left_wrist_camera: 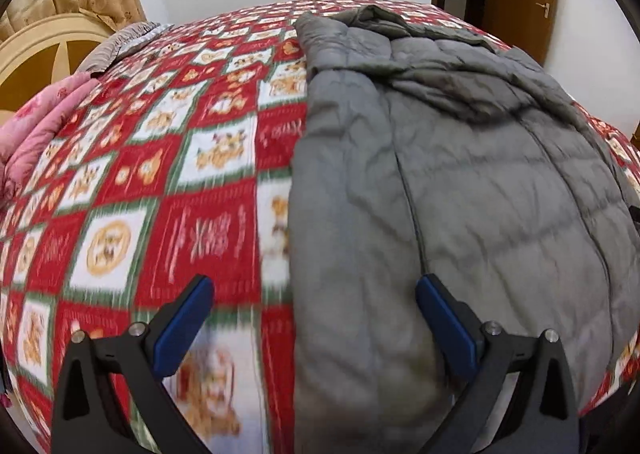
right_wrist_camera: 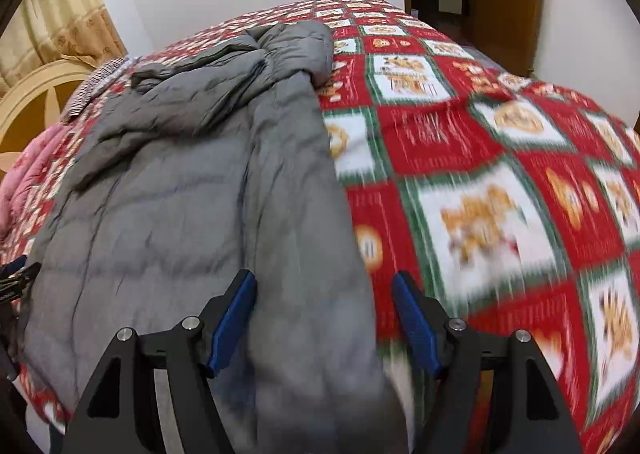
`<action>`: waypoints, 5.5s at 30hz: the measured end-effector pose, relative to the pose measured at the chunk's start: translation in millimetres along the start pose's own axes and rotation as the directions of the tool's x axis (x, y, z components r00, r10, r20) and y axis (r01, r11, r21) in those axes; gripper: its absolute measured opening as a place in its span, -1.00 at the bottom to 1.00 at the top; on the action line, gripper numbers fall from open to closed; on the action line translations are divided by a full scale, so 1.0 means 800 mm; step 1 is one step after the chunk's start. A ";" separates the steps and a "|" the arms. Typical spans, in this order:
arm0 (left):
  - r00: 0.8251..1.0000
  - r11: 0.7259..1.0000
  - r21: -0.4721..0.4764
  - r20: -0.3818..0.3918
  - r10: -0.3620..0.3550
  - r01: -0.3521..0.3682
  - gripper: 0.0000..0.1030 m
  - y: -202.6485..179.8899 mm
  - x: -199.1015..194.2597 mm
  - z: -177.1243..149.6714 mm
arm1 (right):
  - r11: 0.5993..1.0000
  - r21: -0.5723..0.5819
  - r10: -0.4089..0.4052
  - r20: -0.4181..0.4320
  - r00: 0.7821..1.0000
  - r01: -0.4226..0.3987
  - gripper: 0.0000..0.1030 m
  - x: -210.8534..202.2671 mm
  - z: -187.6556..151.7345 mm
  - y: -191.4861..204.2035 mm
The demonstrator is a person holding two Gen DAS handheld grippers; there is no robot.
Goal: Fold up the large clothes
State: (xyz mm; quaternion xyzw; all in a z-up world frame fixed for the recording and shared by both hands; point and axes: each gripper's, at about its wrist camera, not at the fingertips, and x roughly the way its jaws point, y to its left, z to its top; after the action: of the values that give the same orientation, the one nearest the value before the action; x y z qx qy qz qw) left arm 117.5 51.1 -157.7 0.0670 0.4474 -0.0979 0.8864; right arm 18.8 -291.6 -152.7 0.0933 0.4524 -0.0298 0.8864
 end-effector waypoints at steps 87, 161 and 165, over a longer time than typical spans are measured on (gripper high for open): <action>0.902 0.966 -0.115 0.347 0.257 -0.232 1.00 -0.030 0.012 0.163 | 0.961 0.241 0.014 0.451 0.892 -0.137 0.79 0.012 0.225 0.006; 0.955 0.963 -0.077 0.125 0.268 -0.260 1.00 -0.105 0.091 0.199 | 0.970 -0.152 -0.178 0.075 0.981 0.188 0.88 0.175 0.182 0.166; 0.950 0.977 -0.065 0.226 0.214 -0.205 1.00 -0.116 0.036 0.177 | 0.966 -0.173 -0.182 0.075 0.980 0.193 0.88 0.158 0.182 0.172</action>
State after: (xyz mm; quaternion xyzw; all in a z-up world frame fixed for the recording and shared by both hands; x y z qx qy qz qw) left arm 222.7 -71.6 -100.1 0.0840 0.3332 -0.0012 0.9391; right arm 227.6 -180.5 -152.3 -0.0313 0.4338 -0.0753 0.8973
